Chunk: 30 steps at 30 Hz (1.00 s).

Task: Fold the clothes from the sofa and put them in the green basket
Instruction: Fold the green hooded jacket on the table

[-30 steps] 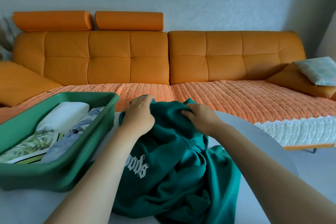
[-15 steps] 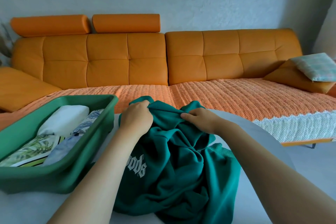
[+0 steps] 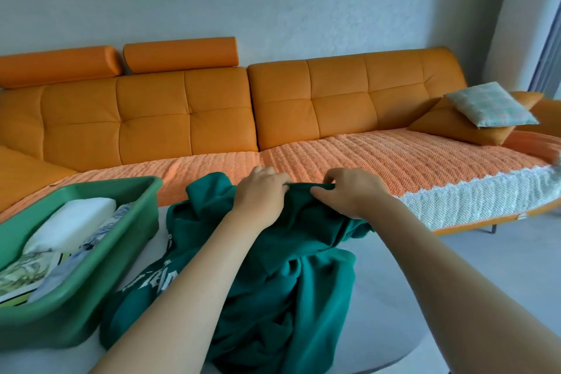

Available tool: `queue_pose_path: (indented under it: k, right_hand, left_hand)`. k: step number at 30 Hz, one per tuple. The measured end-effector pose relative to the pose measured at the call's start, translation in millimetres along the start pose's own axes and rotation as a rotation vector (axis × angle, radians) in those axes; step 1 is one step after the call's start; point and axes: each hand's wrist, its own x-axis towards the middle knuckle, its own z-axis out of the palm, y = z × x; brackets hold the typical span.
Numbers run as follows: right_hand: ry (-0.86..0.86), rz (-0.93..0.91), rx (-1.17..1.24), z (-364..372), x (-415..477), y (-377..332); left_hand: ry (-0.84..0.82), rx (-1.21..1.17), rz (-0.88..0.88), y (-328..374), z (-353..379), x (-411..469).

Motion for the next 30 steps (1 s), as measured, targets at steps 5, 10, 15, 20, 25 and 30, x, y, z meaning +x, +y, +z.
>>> queue_pose_path:
  k: [5,10,15,20,25,30]
  right_hand:
    - [0.042,0.236,-0.214,-11,-6,51]
    - [-0.162,0.342,-0.297,9,-21,87]
    - [-0.226,0.186,-0.151,38,-11,66]
    - [-0.295,-0.048,0.213,70,1,23]
    - [-0.272,-0.163,0.22,82,13,-4]
    - [0.001,-0.06,-0.078,69,22,13]
  left_hand:
    - [0.225,0.061,0.105,67,6,36]
    - [-0.196,0.052,0.077,88,40,41]
    - [-0.63,-0.023,0.007,72,70,21]
    - [-0.487,-0.347,-0.055,45,71,10]
    - [-0.241,-0.217,-0.123,6,54,3]
    - [-0.341,-0.039,-0.243,-33,52,-9]
